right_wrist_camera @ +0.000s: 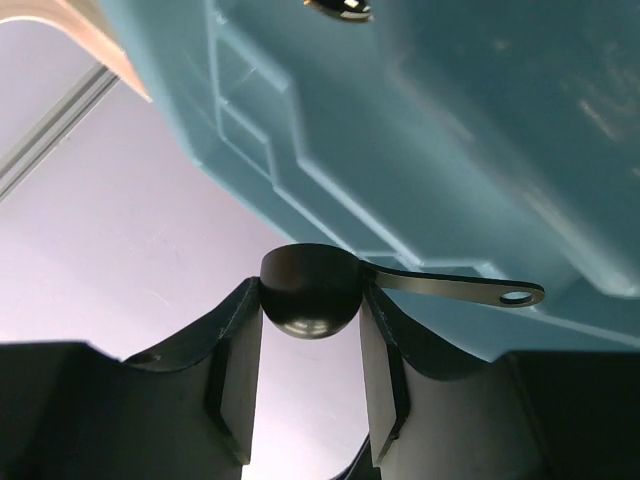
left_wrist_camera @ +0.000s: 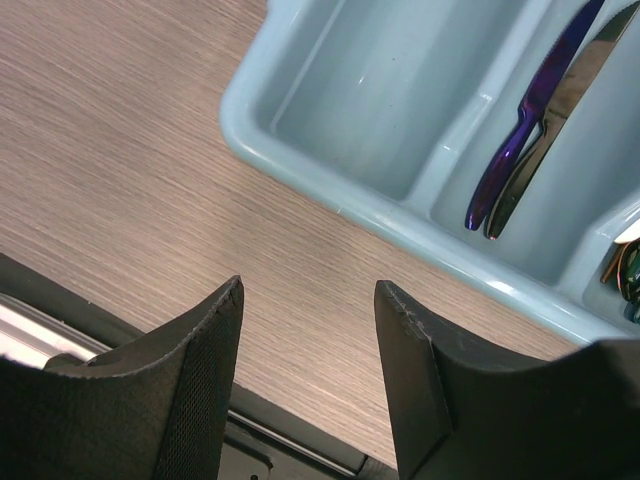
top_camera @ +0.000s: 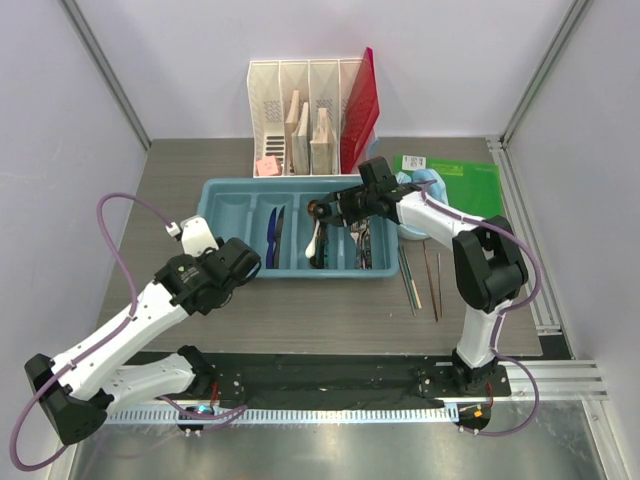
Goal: Sort the eating utensils into containers
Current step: Place the spoon in the storage box.
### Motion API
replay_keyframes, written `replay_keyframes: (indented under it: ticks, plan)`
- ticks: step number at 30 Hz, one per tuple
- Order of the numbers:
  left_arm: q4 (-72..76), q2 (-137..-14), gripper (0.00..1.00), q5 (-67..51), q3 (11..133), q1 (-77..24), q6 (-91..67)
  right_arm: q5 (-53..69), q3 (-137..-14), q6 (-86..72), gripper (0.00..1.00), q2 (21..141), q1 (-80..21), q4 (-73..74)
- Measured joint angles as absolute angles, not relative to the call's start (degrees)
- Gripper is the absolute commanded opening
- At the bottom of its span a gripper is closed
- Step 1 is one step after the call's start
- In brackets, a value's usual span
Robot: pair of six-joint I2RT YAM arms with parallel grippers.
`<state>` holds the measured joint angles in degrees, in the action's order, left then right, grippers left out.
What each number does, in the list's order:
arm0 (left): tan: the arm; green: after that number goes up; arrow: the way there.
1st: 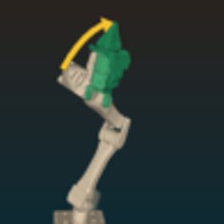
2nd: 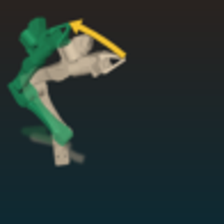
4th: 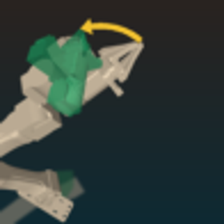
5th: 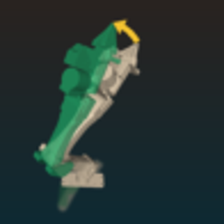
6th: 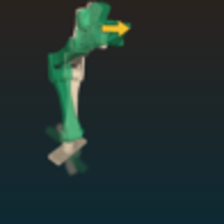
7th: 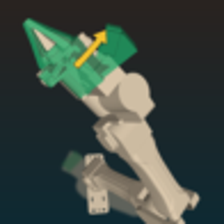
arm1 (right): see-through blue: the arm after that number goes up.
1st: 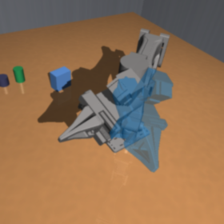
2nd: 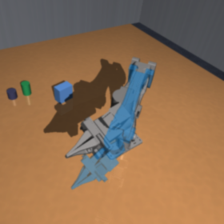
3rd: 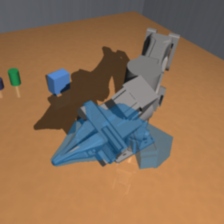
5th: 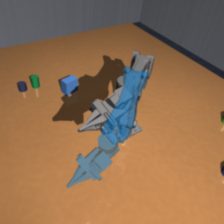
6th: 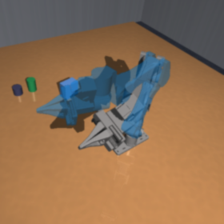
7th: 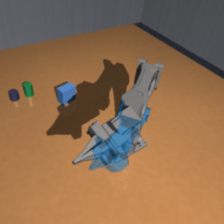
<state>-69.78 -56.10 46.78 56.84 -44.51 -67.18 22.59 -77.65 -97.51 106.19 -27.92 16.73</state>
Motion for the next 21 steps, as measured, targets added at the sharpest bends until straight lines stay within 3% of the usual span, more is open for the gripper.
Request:
replay_keyframes:
  ticks: [3, 6, 7, 9, 21]
  plan:
    - [-69.8, -56.1, 0.56, 46.9, 56.8, -44.5, -67.2, 22.8, -77.6, -98.0, 0.03, 108.4, -28.0, 16.5]
    - [-69.8, -56.2, 0.56, 46.9, 56.8, -44.5, -67.2, 23.1, -77.6, -98.4, 0.16, 110.6, -28.2, 16.6]
    - [-69.8, -56.2, 0.56, 46.9, 56.8, -44.5, -67.2, 23.1, -77.6, -98.6, 0.3, 111.1, -28.3, 16.6]
    - [-69.8, -56.4, 0.56, 46.9, 56.8, -44.5, -67.4, 23.0, -77.6, -98.8, 0.39, 111.4, -28.4, 16.6]
    - [-70.1, -56.5, 0.55, 46.4, 55.9, -44.5, -68.6, 23.5, -78.1, -98.3, 0.55, 111.4, -28.4, 11.4]
